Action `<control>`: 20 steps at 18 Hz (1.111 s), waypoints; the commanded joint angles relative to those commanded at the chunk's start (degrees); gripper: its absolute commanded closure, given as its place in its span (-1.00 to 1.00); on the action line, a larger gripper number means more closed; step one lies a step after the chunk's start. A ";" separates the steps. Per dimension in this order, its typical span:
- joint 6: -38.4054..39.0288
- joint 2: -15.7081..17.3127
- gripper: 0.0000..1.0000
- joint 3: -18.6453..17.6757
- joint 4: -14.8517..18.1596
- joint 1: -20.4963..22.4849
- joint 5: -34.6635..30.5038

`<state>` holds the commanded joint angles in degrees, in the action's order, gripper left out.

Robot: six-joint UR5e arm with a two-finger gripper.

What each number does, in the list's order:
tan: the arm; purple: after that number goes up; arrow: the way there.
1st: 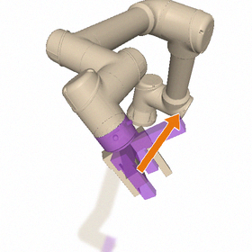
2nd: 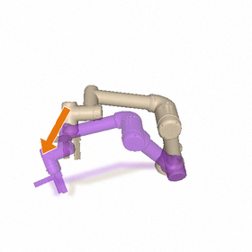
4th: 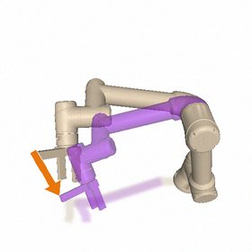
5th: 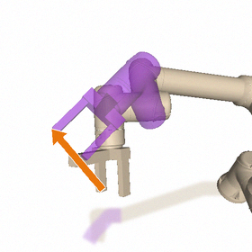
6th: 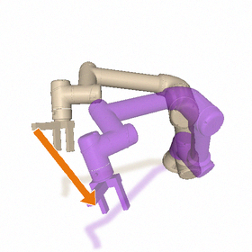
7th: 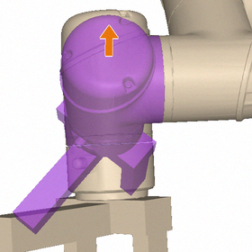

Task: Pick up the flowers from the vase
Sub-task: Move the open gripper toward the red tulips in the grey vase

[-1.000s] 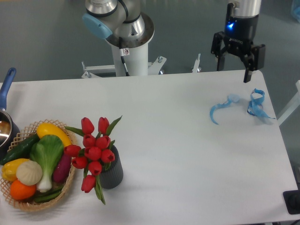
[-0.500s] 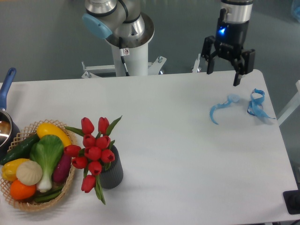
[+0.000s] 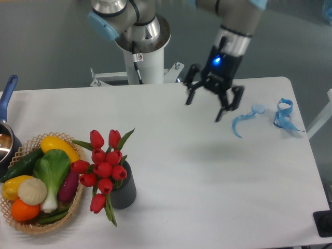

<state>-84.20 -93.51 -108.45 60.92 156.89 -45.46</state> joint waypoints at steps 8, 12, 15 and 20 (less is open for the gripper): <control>6.06 -4.66 -1.00 -1.23 -12.04 -8.17 6.61; 6.06 -6.50 -1.00 -0.88 -12.84 -10.98 8.02; 6.33 -8.44 -1.00 -0.10 -14.86 -12.39 8.19; 10.10 -11.43 -1.00 2.72 -14.95 -13.27 8.19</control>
<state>-74.10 -104.94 -105.74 45.97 143.62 -37.27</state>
